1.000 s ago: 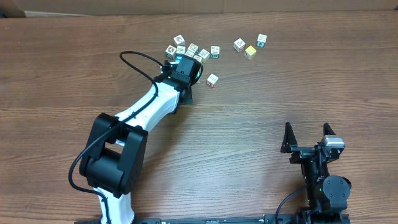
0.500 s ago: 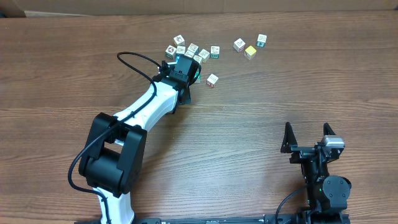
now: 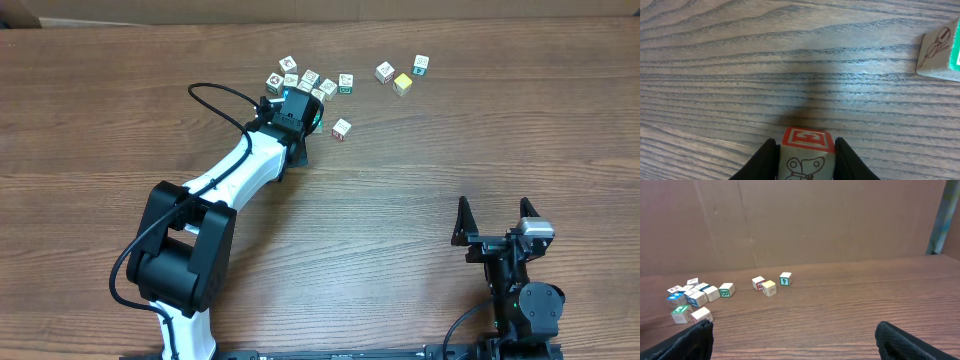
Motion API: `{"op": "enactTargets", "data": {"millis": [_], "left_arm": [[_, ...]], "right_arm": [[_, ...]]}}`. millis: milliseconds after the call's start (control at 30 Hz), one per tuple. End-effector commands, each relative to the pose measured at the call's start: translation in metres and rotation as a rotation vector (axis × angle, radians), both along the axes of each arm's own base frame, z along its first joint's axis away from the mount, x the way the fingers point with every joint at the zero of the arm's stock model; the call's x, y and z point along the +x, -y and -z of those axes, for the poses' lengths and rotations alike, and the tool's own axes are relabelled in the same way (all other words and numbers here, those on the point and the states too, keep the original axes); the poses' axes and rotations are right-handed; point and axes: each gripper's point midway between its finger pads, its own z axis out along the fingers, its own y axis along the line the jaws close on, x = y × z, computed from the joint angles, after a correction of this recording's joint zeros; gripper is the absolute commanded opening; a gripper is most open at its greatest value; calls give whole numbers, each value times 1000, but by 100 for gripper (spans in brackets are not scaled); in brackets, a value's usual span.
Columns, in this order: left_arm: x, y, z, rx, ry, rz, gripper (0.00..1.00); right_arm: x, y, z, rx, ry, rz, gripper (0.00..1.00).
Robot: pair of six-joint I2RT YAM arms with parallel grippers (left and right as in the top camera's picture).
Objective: Form a horizontal line
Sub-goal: 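Move the held block right of the cluster and lower it, then set the butterfly block on the table and open the left gripper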
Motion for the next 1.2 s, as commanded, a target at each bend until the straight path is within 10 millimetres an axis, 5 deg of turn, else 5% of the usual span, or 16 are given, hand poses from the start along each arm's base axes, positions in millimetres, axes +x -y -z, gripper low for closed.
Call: {"op": "enactTargets", "data": {"millis": [0,1033,1167], "left_arm": [[4,-4,0,9,14,-26,26],[3,-4,12,20,-9,-25,44],[2,-5,16,25,-16,-25,38]], "right_arm": [[0,-2,3,-4,1,-8,100],[0,-2,3,-4,1,-8,100],[0,-2,3,-4,1,-8,100]]}}
